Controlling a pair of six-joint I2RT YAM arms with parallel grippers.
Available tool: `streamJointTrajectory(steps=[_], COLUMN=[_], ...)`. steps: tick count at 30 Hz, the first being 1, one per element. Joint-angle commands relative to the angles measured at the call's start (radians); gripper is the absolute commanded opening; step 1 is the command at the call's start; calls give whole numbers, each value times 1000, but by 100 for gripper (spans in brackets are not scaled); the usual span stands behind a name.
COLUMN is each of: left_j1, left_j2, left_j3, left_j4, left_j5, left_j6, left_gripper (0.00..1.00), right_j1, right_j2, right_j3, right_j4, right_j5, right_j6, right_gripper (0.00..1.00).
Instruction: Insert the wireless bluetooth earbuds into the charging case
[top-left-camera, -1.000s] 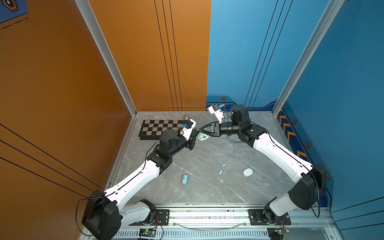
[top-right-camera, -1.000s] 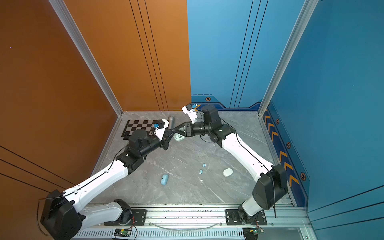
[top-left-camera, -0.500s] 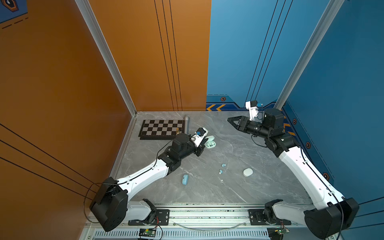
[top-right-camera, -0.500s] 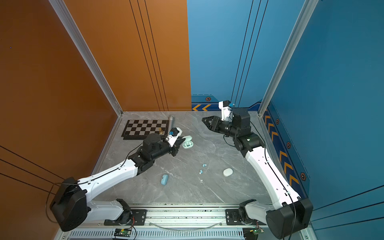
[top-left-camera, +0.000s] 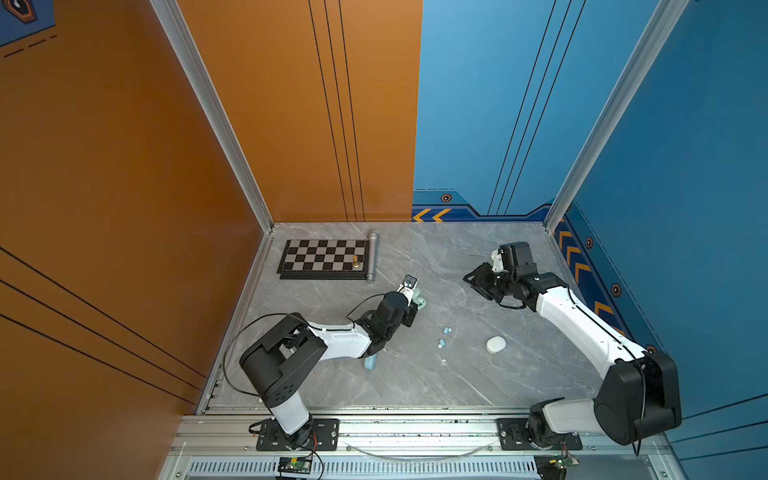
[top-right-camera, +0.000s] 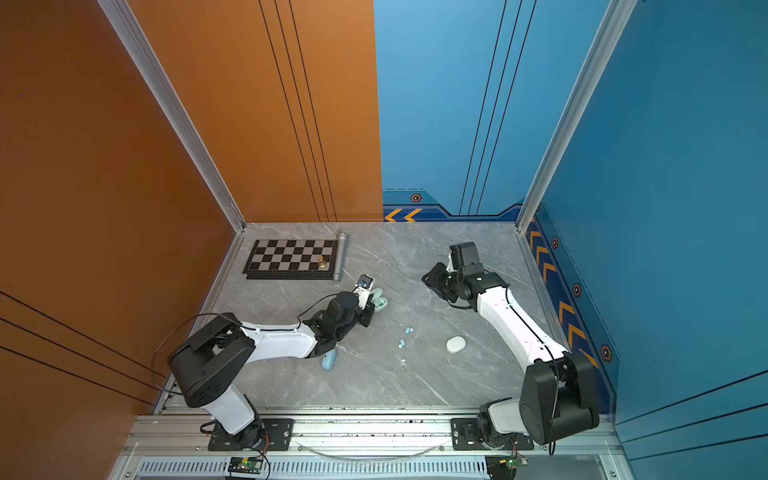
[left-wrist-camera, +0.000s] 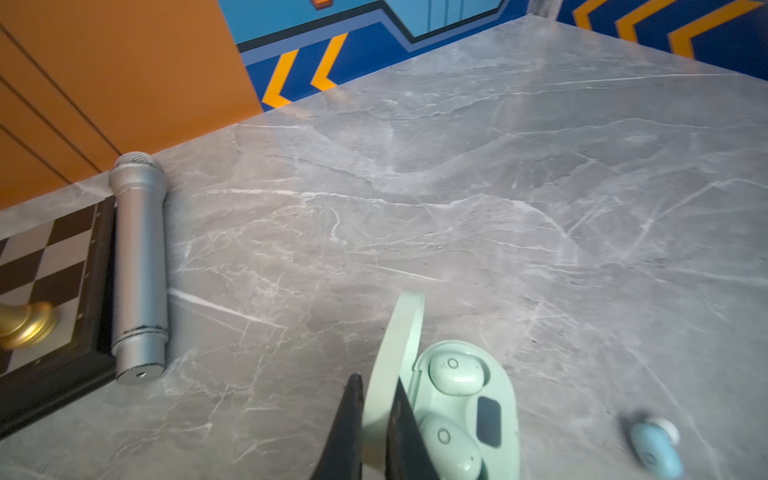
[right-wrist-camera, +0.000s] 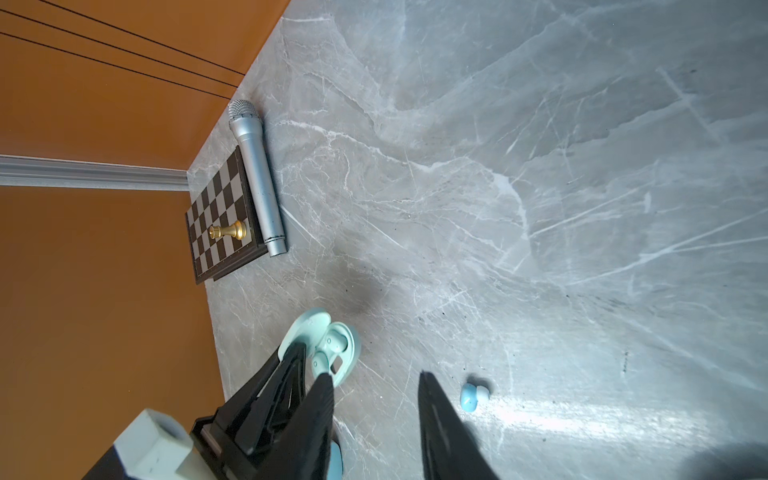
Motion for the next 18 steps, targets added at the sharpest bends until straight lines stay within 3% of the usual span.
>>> streamJointTrajectory(steps=[1,8,18], left_j1=[-14,-13,-15], left_j2=[35,124,144], left_j3=[5,-5,2], left_j4=[67,118,117], left_j5=[-113,-88,-7], left_j6=[-55,-86,-98], left_gripper=[0,0,23], right_j1=[-4,-3,-5], right_j2=[19,23,3], right_j3=[29,43,25], right_j4=[-23,-30,-37], right_j5=[16,5,-4], right_j6=[22,7,-50], right_gripper=[37,38,43])
